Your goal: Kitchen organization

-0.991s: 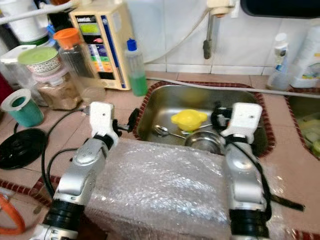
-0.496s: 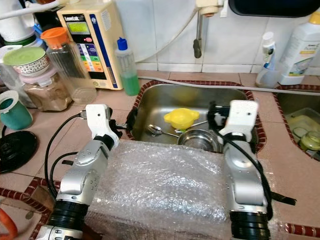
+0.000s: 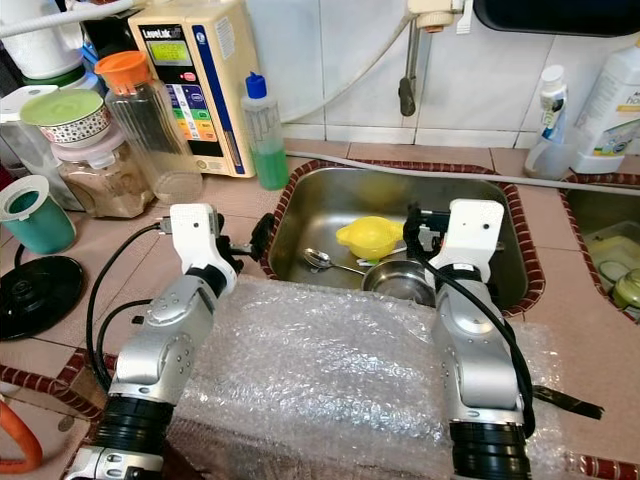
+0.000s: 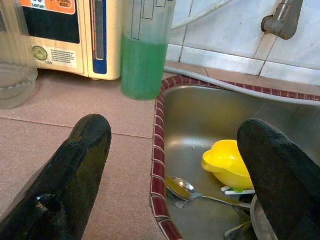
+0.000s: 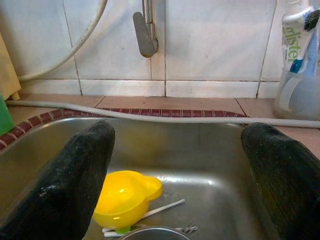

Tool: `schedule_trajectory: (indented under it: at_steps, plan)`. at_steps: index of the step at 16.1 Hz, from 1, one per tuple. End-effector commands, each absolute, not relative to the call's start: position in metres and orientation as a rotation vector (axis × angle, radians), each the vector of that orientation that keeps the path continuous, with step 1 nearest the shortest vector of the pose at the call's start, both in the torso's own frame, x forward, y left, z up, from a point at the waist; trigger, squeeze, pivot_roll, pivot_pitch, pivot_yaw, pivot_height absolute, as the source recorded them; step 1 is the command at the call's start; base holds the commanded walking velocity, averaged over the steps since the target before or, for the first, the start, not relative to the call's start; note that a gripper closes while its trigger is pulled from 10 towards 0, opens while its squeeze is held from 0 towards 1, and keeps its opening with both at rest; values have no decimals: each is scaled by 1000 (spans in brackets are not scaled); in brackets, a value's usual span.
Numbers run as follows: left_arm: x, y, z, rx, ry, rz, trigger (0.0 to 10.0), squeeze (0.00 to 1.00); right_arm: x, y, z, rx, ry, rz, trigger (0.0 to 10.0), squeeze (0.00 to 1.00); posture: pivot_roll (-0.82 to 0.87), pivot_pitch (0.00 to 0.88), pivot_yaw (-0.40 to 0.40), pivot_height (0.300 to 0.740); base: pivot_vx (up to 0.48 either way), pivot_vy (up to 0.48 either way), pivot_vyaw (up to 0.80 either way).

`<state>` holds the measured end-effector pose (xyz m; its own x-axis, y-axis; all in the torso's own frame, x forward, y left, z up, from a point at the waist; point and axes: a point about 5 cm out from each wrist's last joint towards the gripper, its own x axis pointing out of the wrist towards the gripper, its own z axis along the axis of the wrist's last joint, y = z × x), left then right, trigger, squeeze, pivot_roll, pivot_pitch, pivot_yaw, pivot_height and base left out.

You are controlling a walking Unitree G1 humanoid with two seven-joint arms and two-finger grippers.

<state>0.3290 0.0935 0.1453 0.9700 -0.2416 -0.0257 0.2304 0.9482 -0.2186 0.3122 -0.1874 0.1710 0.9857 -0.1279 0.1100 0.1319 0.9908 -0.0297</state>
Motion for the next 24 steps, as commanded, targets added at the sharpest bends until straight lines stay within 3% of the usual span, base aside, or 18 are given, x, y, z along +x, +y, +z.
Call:
schedule_trajectory:
  at_steps: [1, 8, 24]
  plan:
    - [330, 95, 154, -206, 27, -249, 10000, 0, 311, -184, 172, -32, -108, -123, 10000, 847, -68, 0, 131, 740, 0, 0, 0]
    - [332, 97, 157, -202, 30, -254, 10000, 0, 309, -184, 175, -4, -122, -128, 10000, 843, -66, 0, 140, 740, 0, 0, 0]
    - [332, 96, 159, -189, 29, -265, 10000, 0, 309, -187, 183, -24, -150, -128, 10000, 843, -66, 0, 136, 740, -284, 0, 0]
